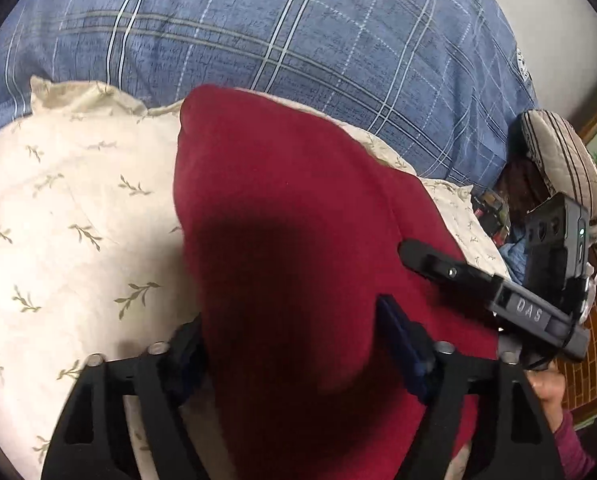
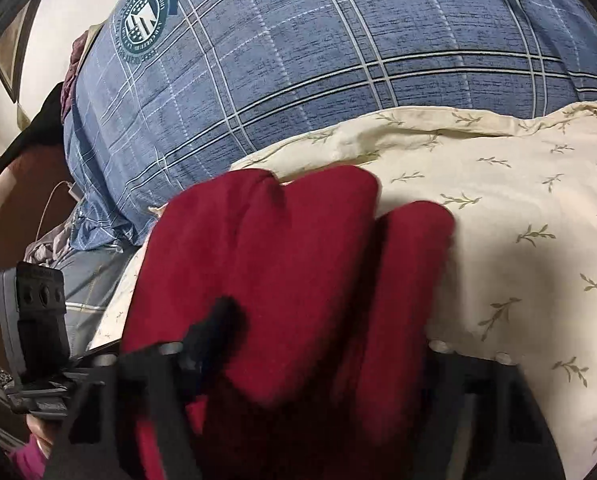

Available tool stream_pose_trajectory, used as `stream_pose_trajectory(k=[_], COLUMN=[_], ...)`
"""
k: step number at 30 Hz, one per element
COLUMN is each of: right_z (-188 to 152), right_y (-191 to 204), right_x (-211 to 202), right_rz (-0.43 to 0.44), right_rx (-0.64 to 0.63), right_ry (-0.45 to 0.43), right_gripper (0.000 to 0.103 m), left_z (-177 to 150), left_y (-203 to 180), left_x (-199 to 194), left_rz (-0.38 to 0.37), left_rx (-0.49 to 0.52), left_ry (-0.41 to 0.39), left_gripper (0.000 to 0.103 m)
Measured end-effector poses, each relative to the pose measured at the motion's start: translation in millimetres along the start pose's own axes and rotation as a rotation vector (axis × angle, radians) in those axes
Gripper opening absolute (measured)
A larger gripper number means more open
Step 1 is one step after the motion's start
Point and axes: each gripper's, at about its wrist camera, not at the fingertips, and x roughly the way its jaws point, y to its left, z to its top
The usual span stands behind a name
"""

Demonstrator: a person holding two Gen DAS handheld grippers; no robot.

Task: Fold small clothes

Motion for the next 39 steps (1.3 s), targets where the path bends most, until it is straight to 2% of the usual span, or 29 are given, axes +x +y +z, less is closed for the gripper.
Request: stream_pose_trajectory(k=[1,2,3,5,10,13,15,16,17,19,20,21,23,25,28,30,31,32,33,35,38,39], right_z=[0.9,0.5,0.9,-0.2,-25.4,-46.6,-61.6,-66.8,-72.6,-79.9,-84.0,-86.8,-94.3,-101.5,-108.3,-109.6,-111.3,-111.9,-111.9,-114.0,-113.6,-113.1], right_y=[2.0,4.3,9.4,20.7,80.7,98.6,99.2,95.5,88.6,81.6,80.3,82.3,96.3,114.5,129.7,129.7,127.0,121.8,118.7,118.3,125.5,124.4], right_x=[-5.1,-12.3,-20.4,-33.4,-49.3,-55.6,-48.8,-43.0,-36.2,-39.5,-52.8,-64.5,-84.7,-85.5,-60.3,-35.3,-26.3,-19.5,-20.4,-34.7,-52.1,-49.3], right_rz=[0.016,0.034,0.065,0.132,0.161,0.195,0.187,0.162,0.093,-0.020,-0.026,-0.012,0.020,0.014,0.000,-0.052,-0.061,-0.059,-0.046,-0.030,-0.062,-0.079], right_rx=[0.010,0.027,0.040,0.050,-0.014,-0.026,-0.025,-0.004,0.018,0.044,0.056,0.055,0.015,-0.041,-0.074,-0.071,-0.061,-0.039,-0.025,-0.045,-0.131,-0.138], right_ry=[-0.006,-0.008,-0.001,0.009,0.036,0.047,0.056,0.071,0.091,0.089,0.048,0.014,-0.042,-0.045,-0.008,0.012,0.030,0.040,0.027,-0.012,-0.066,-0.058], right_gripper=[0.049,0.042,0.041,0.035,0.035,0.035,0.036,0.041,0.041,0.042,0.042,0.044,0.059,0.061,0.060,0.055,0.034,0.021,0.019,0.007,0.007,0.007], left_z=[0.0,0.2,-1.9,-5.3,-26.3,-44.2,-57.7,-65.9,-71.1,-83.0,-89.2,-92.8,-98.9,-104.1,-111.3,-122.6,-126.7,-131.2,-132.9,-137.3,-142.0,-142.9], left_y=[-2.0,-3.5,-6.2,-15.0,-27.9,-18.3,-10.1,-1.7,6.1,20.1,26.4,27.5,29.4,28.3,25.8,22.2,19.0,18.3,19.7,21.6,22.4,22.7], left_x=[-6.9,-13.3,-23.1,-46.6,-107.6,-135.7,-146.5,-146.5,-143.6,-138.2,-139.2,-141.9,-149.3,-149.3,-148.8,-154.3,-155.9,-158.3,-159.2,-161.6,-162.4,-160.9], left_rz=[0.001,0.003,0.000,-0.033,0.019,0.054,0.081,0.102,0.127,0.231,0.269,0.276,0.276,0.260,0.279,0.301,0.309,0.312,0.311,0.308,0.301,0.299], left_rx=[0.007,0.013,0.019,0.024,0.051,0.039,0.028,0.007,-0.009,-0.032,-0.037,-0.036,-0.053,-0.079,-0.064,-0.026,-0.010,0.001,0.005,0.002,0.004,0.005], left_ry=[-0.009,-0.014,-0.018,-0.027,-0.052,-0.070,-0.072,-0.059,-0.048,-0.033,-0.056,-0.081,-0.134,-0.158,-0.177,-0.208,-0.219,-0.227,-0.231,-0.242,-0.261,-0.261], left_gripper=[0.059,0.051,0.047,0.045,0.045,0.045,0.046,0.047,0.048,0.053,0.057,0.062,0.067,0.067,0.067,0.067,0.067,0.067,0.067,0.070,0.078,0.080])
